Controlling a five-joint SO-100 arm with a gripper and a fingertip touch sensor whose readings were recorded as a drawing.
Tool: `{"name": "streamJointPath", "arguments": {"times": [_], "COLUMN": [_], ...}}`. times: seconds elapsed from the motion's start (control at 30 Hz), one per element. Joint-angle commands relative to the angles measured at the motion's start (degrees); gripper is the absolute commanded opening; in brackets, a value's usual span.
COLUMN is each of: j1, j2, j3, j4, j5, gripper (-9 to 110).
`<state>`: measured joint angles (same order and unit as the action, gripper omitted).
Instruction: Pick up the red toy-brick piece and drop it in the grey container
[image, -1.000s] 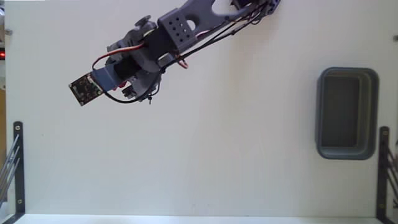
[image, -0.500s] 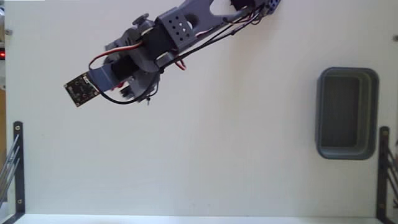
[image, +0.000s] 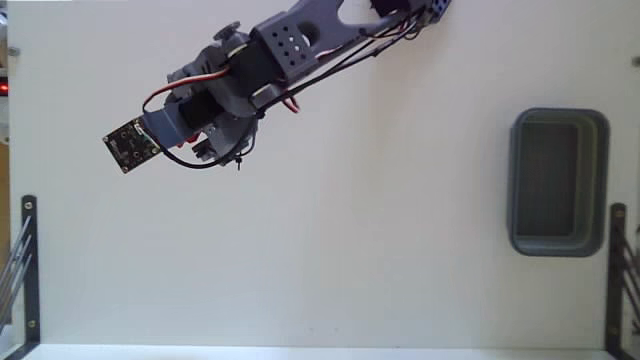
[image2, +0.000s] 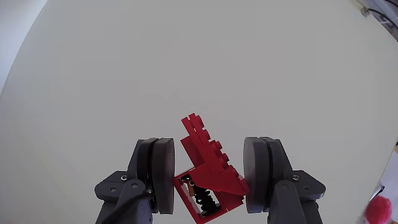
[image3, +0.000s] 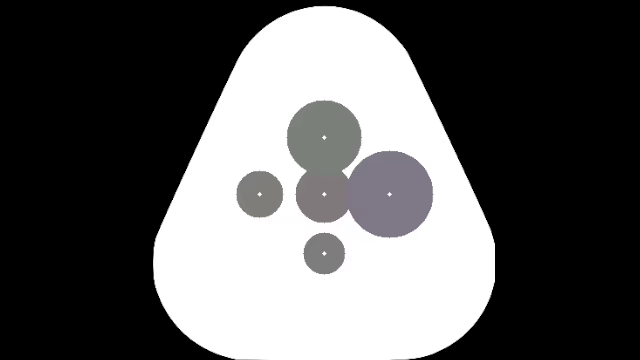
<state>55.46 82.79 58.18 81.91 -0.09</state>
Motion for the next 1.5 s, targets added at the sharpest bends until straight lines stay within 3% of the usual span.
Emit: {"name": "streamJointPath", "arguments": {"times": [0.0, 0.53, 1.47], "j1": [-1.18, -15.69, -57.73], "j2": [1.88, 3.21, 7.08], "j3": [-1.99, -0.45, 4.0], "j4": [0.97, 0.78, 0.24], "j5": [0.09, 0.09, 0.09], "gripper": [60, 60, 60]}}
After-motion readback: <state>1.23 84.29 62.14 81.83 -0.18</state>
